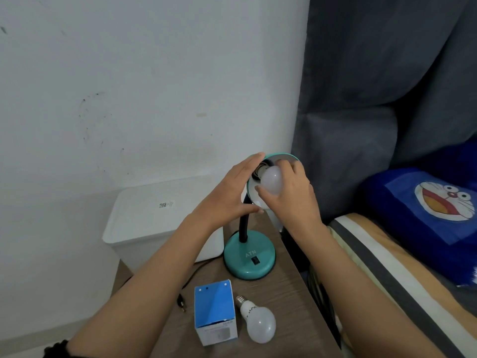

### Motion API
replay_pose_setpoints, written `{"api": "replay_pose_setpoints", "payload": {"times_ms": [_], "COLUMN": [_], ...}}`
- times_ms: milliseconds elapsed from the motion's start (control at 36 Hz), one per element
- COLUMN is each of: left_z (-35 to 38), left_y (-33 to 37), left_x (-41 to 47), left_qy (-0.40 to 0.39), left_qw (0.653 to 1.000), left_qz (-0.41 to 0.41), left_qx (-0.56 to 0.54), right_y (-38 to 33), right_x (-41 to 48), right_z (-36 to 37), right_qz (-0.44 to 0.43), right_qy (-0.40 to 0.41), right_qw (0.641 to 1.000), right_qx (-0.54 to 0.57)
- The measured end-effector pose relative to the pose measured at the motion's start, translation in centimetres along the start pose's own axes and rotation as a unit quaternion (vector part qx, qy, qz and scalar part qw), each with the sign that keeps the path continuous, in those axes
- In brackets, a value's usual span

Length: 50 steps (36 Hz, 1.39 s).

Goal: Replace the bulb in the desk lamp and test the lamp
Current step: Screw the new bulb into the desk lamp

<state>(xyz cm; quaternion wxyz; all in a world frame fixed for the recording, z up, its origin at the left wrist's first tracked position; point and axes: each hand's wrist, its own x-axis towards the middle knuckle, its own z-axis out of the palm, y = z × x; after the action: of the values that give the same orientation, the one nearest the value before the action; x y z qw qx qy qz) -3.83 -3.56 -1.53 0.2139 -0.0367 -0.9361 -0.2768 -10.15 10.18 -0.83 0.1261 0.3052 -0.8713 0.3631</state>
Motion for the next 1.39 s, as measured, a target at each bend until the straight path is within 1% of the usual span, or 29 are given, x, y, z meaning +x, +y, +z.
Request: {"api": "replay_pose_setpoints", "payload": {"times_ms": [139, 250, 306, 389, 472, 556, 611, 694, 806, 917, 972, 1056, 1111, 1167, 1250, 1306, 1389], "left_z": [0.0, 0.0, 0.0, 0.0, 0.0, -0.1, -0.2, -0.2, -0.3, -0.3, -0.2, -0.3, -0.4, -0.5, -0.4, -0.4, -0.4], "left_y": [0.2, 0.2, 0.3, 0.3, 0.3, 0.2, 0.2, 0.2, 0.3, 0.3, 0.4, 0.4, 0.5, 0.5, 0.5, 0.5, 0.4], "left_x": [-0.1, 0.0, 0.0, 0.0, 0.0, 0.0, -0.1, -0.2, -0.2, -0.1, -0.2, -0.3, -0.4, -0.4, -0.3, -0.3, -0.3], "left_qy": [-0.002, -0.001, 0.0, -0.002, -0.003, -0.003, -0.003, -0.005, -0.004, -0.007, -0.008, -0.008, -0.008, -0.009, -0.012, -0.011, -0.007], "left_qw": [1.0, 1.0, 1.0, 1.0, 1.0, 1.0, 1.0, 1.0, 1.0, 1.0, 1.0, 1.0, 1.0, 1.0, 1.0, 1.0, 1.0], "left_qz": [-0.006, -0.003, -0.003, 0.001, 0.004, -0.004, -0.006, -0.005, -0.004, -0.005, -0.009, -0.011, -0.013, -0.016, -0.013, -0.014, -0.01], "left_qx": [-0.003, -0.002, -0.002, 0.0, 0.001, -0.003, -0.004, -0.005, 0.001, 0.005, 0.002, 0.005, 0.005, 0.005, 0.009, 0.006, 0.007], "right_y": [-0.2, -0.4, -0.4, -0.2, -0.2, 0.2, 0.2, -0.1, -0.3, -0.5, -0.5, -0.3, -0.3, -0.2, 0.0, -0.1, 0.1], "right_x": [-0.2, -0.3, -0.4, -0.5, -0.7, -0.6, -0.5, -0.3, -0.3, -0.6, -0.6, -0.5, -0.3, -0.2, 0.0, -0.1, -0.5], "right_z": [-0.3, -0.4, -0.4, -0.2, 0.0, 0.1, 0.0, -0.1, -0.5, -0.6, -0.5, -0.1, 0.2, 0.3, 0.4, 0.4, 0.5], "right_qz": [-0.007, -0.018, -0.039, -0.089, -0.108, -0.08, -0.056, -0.04, -0.014, 0.025, 0.061, 0.138, 0.164, 0.173, 0.157, 0.152, 0.106], "right_qy": [0.022, 0.011, 0.007, 0.024, 0.036, 0.011, -0.003, 0.0, 0.004, 0.027, 0.039, 0.039, 0.04, 0.046, 0.053, 0.04, 0.028], "right_qw": [0.999, 0.998, 0.997, 0.993, 0.991, 0.995, 0.998, 0.998, 0.999, 0.997, 0.995, 0.984, 0.976, 0.97, 0.964, 0.96, 0.971], "right_qx": [-0.043, -0.061, -0.073, -0.072, -0.064, -0.059, -0.024, 0.039, 0.045, 0.062, 0.07, 0.11, 0.135, 0.162, 0.208, 0.232, 0.214]}}
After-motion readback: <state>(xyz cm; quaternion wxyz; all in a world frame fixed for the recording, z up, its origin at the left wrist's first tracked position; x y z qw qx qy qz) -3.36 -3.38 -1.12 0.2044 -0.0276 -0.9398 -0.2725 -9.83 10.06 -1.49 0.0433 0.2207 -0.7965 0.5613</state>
